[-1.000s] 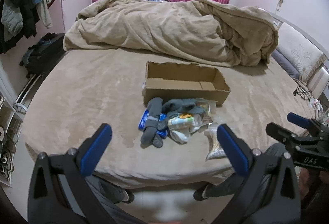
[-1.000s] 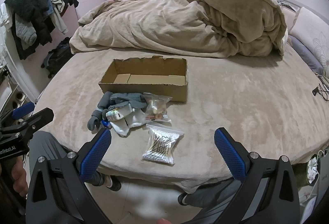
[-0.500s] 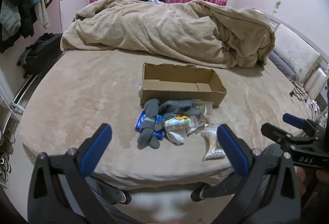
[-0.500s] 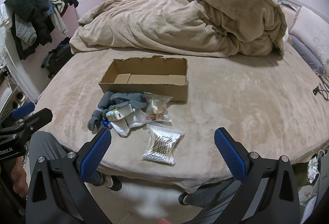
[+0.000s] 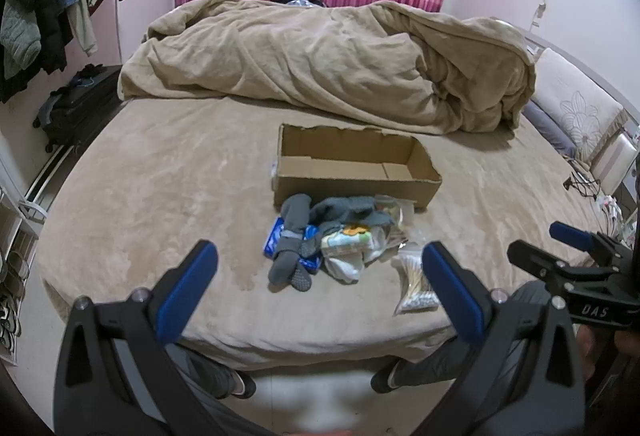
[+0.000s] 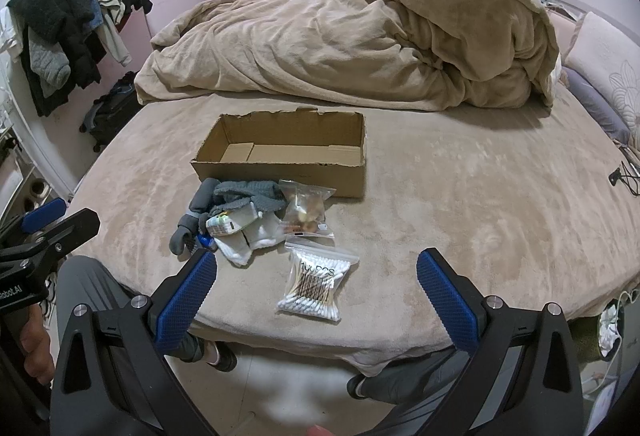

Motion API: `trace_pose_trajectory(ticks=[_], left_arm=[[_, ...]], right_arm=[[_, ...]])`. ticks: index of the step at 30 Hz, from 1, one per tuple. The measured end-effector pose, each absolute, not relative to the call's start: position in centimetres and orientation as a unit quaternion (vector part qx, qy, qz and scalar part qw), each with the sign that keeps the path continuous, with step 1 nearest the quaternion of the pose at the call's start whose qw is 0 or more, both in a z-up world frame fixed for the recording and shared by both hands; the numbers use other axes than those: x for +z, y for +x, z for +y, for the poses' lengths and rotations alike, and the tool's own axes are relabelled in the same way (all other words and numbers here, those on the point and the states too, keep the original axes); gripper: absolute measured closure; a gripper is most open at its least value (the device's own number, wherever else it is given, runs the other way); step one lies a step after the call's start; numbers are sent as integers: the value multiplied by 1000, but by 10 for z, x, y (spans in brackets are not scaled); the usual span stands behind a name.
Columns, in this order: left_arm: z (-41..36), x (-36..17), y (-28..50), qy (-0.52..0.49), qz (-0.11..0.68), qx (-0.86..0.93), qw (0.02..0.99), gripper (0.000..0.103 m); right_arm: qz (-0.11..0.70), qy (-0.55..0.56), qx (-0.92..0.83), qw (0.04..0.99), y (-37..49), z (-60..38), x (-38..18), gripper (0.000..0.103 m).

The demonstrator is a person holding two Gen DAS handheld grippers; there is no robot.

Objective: Organize objects

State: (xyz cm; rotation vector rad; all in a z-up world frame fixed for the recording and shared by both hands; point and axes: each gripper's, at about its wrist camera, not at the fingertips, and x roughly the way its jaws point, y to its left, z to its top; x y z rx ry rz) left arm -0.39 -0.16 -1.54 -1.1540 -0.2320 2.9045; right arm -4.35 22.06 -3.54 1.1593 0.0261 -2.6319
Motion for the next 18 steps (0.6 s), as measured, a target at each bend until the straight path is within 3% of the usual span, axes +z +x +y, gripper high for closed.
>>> trace_pose_trajectory(ticks=[18], left_arm=[[-5, -13, -6, -365, -76, 928, 3, 0]], right_arm=[[11, 401, -907, 130, -44, 220, -34, 1]])
